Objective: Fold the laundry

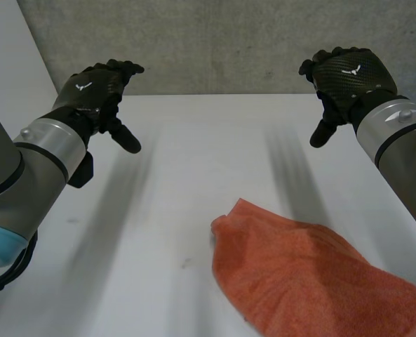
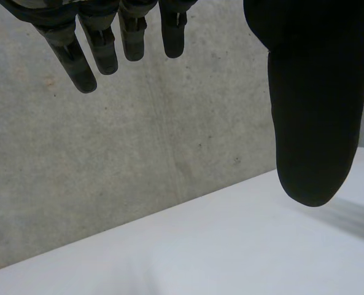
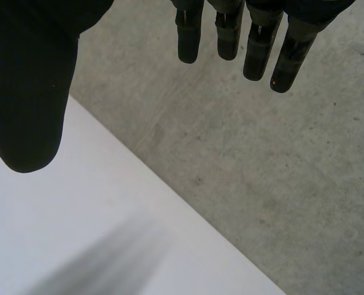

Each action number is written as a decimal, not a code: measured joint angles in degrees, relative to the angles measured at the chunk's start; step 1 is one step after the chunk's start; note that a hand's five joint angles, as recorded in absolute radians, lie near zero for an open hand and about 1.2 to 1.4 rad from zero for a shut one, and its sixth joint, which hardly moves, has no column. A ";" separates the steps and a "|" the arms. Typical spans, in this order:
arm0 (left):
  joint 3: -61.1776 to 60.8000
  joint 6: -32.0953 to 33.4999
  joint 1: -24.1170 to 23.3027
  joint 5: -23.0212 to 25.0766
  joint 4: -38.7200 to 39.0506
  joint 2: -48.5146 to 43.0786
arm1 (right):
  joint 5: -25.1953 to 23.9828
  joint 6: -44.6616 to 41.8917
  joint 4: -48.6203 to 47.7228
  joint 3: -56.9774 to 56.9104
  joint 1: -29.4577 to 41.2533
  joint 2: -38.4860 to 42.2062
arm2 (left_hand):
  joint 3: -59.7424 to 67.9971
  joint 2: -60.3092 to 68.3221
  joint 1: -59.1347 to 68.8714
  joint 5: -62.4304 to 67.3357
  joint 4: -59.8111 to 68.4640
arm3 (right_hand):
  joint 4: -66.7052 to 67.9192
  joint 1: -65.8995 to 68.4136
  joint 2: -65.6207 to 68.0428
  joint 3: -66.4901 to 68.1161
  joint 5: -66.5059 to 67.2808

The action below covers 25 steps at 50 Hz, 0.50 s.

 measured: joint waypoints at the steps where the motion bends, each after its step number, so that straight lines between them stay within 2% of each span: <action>1: 0.00 0.01 -0.06 0.01 0.00 -0.13 | -0.03 -0.53 0.58 -0.04 -0.08 0.00 | 0.00 0.00 0.00 0.00 0.00 | 0.00 0.00 0.00 0.03 0.00; 7: 0.00 0.03 -0.30 0.01 -0.02 -0.58 | -0.48 -2.84 3.70 -0.23 -0.25 0.04 | 0.00 0.00 0.00 0.00 0.00 | 0.00 0.00 0.00 0.00 0.00; 9: 0.00 0.04 -0.58 0.00 -0.02 -1.05 | -2.15 -6.15 9.39 -0.06 -0.28 0.28 | 0.00 0.00 0.00 0.00 0.00 | 0.00 0.00 0.00 0.00 0.00; 15: -0.12 0.05 -0.94 -0.12 -0.11 -1.53 | -6.04 -9.36 18.07 2.45 -0.34 2.13 | 0.00 0.00 0.00 0.00 0.00 | 0.00 0.00 0.00 0.00 0.00; 25: -1.29 0.25 -1.42 -0.12 0.05 -1.79 | -8.97 -10.11 20.95 9.73 -0.53 6.93 | 0.00 0.00 0.00 0.00 0.00 | 0.00 0.00 0.00 0.00 0.00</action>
